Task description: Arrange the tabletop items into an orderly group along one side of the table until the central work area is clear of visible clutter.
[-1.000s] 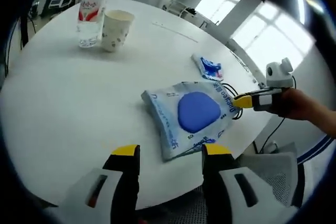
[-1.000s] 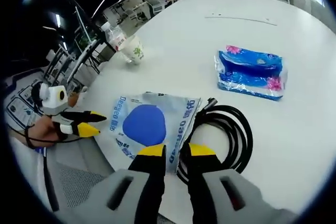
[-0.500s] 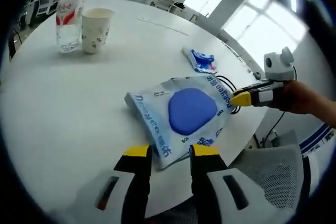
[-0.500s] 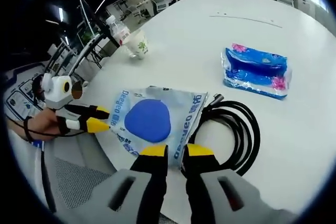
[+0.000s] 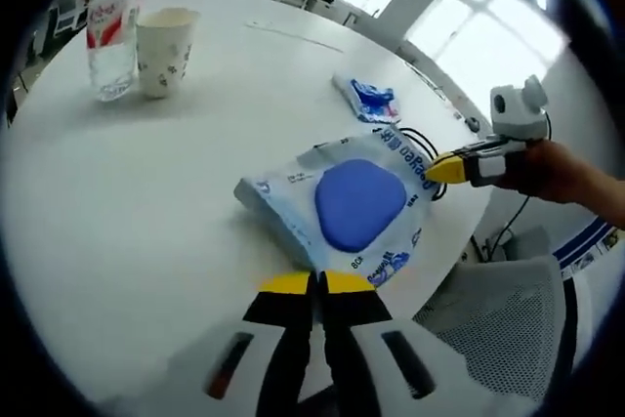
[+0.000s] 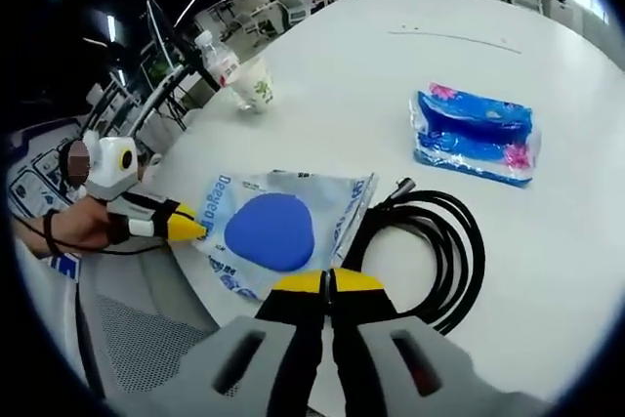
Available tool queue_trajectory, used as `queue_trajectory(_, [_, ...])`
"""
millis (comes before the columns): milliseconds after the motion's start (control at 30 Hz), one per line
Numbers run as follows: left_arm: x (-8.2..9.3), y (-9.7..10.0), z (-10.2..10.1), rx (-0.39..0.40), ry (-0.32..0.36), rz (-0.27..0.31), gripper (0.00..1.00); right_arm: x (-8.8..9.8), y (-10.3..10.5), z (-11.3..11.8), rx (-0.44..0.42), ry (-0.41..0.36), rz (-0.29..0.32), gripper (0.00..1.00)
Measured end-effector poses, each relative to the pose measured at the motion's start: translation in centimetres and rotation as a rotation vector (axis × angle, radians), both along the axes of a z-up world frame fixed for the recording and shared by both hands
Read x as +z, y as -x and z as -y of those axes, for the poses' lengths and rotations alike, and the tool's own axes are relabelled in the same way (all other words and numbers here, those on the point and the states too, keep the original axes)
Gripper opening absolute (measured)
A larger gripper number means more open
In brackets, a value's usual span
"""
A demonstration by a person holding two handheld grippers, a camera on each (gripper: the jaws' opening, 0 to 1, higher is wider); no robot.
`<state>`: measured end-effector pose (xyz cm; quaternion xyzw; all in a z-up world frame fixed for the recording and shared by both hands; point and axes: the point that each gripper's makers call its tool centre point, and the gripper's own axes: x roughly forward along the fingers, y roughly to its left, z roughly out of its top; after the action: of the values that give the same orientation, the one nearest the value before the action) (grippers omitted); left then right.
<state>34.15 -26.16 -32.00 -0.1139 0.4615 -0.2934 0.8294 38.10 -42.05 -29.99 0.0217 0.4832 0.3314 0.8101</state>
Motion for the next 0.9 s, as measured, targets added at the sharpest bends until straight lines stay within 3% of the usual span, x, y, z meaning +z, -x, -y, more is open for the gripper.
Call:
queue_trajectory(433, [1.9,-4.2,-1.6,0.025,0.0,0.075,0.0,1.9,-3.1,-1.3,-0.002,-0.027,0.071,0.0])
queue_trajectory(900, [3.1,-8.9,-2.1,0.055,-0.001,0.122,0.0,2.4,-6.8,-1.5,-0.043,-0.048,0.089,0.0])
